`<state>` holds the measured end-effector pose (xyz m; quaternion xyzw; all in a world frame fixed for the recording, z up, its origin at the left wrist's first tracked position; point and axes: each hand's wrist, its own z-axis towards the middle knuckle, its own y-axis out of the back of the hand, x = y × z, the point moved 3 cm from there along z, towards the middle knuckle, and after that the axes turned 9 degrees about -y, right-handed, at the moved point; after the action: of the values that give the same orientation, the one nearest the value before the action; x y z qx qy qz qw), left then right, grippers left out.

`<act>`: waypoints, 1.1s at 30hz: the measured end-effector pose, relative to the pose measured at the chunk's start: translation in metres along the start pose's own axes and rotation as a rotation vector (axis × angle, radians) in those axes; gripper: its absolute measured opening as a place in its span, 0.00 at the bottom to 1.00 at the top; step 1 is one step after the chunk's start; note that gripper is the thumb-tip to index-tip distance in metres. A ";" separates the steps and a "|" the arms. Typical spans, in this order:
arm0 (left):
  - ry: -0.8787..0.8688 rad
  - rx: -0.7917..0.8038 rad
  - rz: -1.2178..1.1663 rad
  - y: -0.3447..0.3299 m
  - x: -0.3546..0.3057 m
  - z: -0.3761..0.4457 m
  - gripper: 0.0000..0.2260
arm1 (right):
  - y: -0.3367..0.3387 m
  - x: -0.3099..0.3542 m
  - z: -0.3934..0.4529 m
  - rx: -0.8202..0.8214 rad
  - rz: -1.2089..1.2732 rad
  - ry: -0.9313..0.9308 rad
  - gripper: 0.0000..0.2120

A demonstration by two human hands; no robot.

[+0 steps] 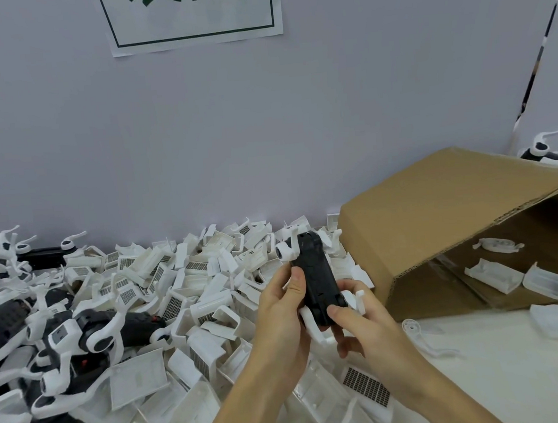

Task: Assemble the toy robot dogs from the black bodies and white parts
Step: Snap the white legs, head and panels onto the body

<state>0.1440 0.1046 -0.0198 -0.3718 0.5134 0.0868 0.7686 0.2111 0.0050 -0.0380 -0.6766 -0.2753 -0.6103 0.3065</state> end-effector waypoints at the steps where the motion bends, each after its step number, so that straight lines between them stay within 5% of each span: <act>1: -0.001 -0.005 0.000 0.000 0.000 0.000 0.15 | 0.000 0.000 0.000 0.010 0.008 0.002 0.08; 20: -0.005 0.009 -0.057 0.001 -0.003 0.001 0.20 | 0.002 0.001 -0.001 -0.052 -0.030 0.008 0.15; 23: 0.015 -0.070 -0.096 0.005 -0.002 0.003 0.19 | 0.002 0.003 -0.001 -0.045 0.026 0.034 0.10; 29: 0.017 -0.173 -0.124 0.009 -0.002 0.010 0.21 | 0.008 0.011 -0.008 -0.194 -0.066 0.312 0.18; 33: 0.004 -0.210 -0.099 0.011 -0.001 0.011 0.22 | 0.003 0.021 -0.018 -0.288 -0.375 0.609 0.16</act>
<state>0.1460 0.1191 -0.0223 -0.4751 0.4842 0.1012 0.7277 0.2036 -0.0099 -0.0158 -0.4384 -0.2022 -0.8612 0.1590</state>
